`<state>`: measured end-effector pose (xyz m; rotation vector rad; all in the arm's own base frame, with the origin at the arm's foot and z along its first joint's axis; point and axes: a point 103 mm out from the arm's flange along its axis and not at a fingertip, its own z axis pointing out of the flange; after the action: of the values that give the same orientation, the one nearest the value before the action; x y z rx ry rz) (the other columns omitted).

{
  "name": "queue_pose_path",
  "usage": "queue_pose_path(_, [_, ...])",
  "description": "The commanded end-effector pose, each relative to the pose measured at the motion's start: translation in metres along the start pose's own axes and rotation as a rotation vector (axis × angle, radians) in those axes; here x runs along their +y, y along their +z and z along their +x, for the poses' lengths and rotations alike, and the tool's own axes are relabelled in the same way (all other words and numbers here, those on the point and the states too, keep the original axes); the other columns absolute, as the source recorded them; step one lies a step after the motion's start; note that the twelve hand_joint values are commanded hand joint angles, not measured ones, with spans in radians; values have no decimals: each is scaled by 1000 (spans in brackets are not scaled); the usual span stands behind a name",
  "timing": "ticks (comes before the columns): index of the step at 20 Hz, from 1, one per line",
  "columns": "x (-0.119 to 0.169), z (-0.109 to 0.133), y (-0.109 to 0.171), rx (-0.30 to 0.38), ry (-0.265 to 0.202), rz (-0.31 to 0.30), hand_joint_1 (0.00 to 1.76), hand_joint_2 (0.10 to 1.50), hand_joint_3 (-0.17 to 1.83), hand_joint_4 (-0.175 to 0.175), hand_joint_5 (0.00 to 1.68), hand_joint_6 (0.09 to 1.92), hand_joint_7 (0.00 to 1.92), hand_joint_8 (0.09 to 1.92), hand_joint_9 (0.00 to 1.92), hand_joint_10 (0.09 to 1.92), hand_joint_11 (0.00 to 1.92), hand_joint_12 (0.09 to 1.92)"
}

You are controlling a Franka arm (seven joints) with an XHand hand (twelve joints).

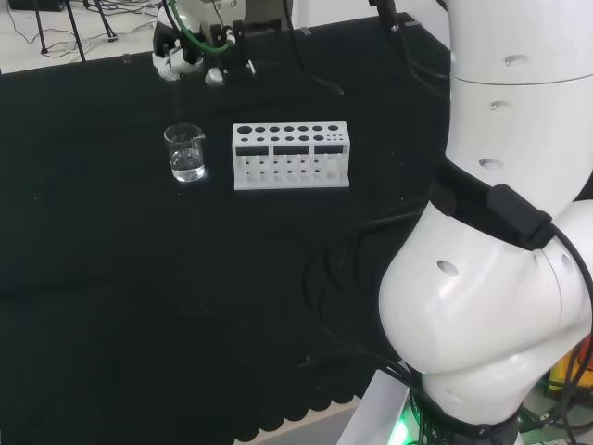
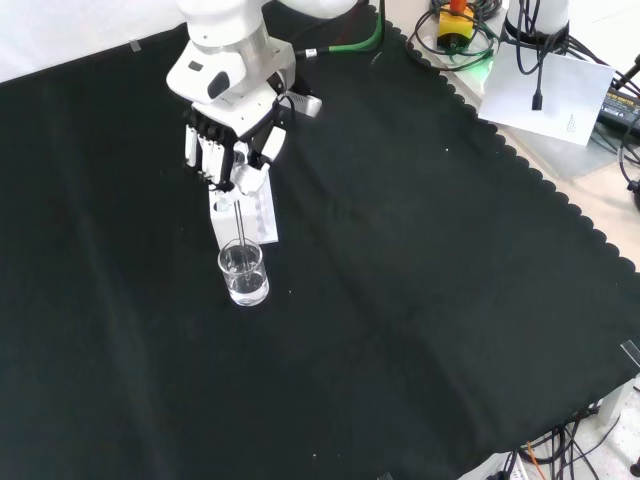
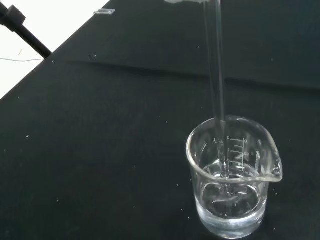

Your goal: Stir in the beaker to the left of the white test tube rack with the glass rod.

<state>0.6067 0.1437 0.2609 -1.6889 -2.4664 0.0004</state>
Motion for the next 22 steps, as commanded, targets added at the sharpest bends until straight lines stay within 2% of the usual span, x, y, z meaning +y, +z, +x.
queue_pose_path(1, [3,8,7,14,-2,9,1470,1075,-1,-175,1046,593,977,1340,1496,1081,978,1053])
queue_pose_path(4, [8,12,4,9,-6,4,1470,1075,-1,-175,1046,593,977,1341,1495,1082,977,1055])
queue_pose_path(8, [15,3,-2,6,-2,-5,1470,1075,-1,-175,1045,595,977,1341,1494,1083,976,1056])
queue_pose_path(12, [16,-12,-1,3,11,-5,1470,1075,-1,-175,1044,596,977,1342,1494,1084,976,1056])
queue_pose_path(16, [5,-23,-5,1,41,-9,1470,1075,-1,-175,1044,597,977,1342,1493,1085,975,1057])
queue_pose_path(19, [-3,-19,-7,2,48,-8,1470,1075,0,-175,1043,598,977,1342,1493,1086,975,1057])
queue_pose_path(22, [-12,-4,-10,-3,41,-10,1470,1075,0,-175,1042,599,977,1342,1493,1087,975,1057])
